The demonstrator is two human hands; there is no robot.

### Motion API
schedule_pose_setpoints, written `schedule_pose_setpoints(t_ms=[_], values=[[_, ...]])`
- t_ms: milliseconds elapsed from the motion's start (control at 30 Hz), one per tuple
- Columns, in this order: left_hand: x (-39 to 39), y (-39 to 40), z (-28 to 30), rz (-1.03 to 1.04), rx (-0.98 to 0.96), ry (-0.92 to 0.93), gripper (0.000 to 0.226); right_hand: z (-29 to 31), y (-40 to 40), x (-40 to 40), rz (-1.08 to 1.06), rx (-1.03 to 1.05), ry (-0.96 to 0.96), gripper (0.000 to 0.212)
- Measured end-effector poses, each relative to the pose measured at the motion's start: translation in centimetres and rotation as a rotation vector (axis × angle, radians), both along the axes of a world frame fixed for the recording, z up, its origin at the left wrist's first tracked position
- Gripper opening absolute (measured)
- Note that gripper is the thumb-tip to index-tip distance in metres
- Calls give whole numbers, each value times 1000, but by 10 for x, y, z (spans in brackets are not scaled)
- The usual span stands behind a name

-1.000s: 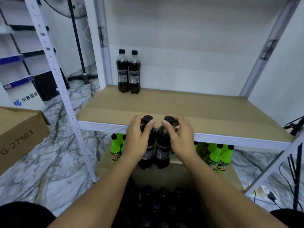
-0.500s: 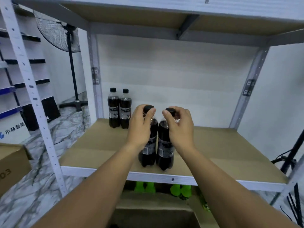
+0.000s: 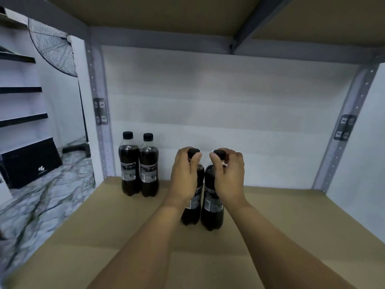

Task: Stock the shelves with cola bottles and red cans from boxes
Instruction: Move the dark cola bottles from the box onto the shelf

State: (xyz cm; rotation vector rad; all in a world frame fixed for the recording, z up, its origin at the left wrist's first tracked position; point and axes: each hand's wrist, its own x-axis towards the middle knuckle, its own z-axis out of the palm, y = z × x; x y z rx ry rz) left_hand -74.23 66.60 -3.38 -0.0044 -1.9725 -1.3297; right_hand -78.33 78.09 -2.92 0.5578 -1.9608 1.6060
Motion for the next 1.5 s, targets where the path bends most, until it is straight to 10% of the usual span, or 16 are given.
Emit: schedule_pose_setpoints(t_ms=[767,900,1500], values=[[-136,-44,-10,-38,28,-15,37,-14,-46,-131,-2,-46,-10,39],[-100,-35,-32,-65,18,-108,72,-21,-28,-106,37,-53,-147,73],[221,47,-139,-37,127,-145,29,-141,67,203,199,94,-177,22]])
